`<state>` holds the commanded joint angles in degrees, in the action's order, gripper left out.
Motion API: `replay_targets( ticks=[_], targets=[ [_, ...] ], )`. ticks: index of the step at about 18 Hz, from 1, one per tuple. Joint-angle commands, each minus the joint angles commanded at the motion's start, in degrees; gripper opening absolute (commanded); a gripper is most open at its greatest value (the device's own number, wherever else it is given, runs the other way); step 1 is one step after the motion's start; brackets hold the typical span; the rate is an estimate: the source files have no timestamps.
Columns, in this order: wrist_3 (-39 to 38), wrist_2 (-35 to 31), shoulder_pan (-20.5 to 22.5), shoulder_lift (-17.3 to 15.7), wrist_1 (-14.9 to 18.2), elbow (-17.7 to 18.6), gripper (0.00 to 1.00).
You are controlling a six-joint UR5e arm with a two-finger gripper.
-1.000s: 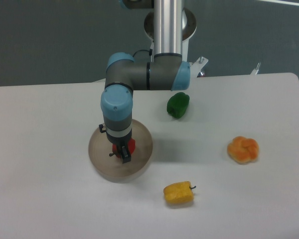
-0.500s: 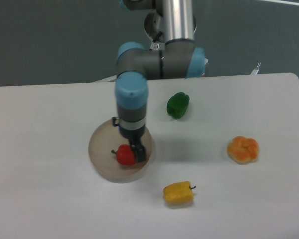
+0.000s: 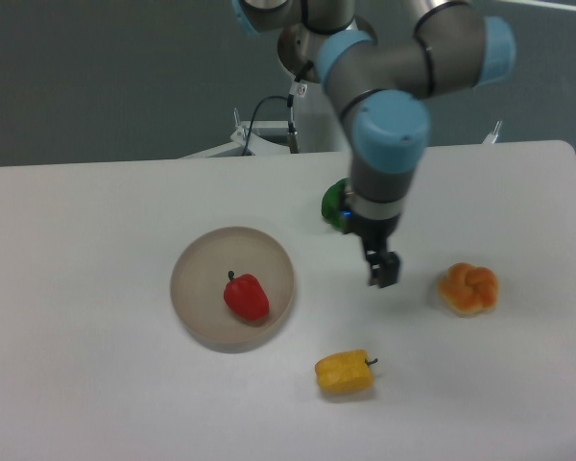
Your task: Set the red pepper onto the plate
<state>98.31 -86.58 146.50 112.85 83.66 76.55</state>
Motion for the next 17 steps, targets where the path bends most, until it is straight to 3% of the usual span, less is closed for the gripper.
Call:
replay_targets(
  ticks=[7,17],
  targets=[
    [7.24,0.28,4.06,-0.43,0.45,0.0,1.0],
    [6.02,1.59,3.53,-0.09,0.1,-0.26,1.0]
  ],
)
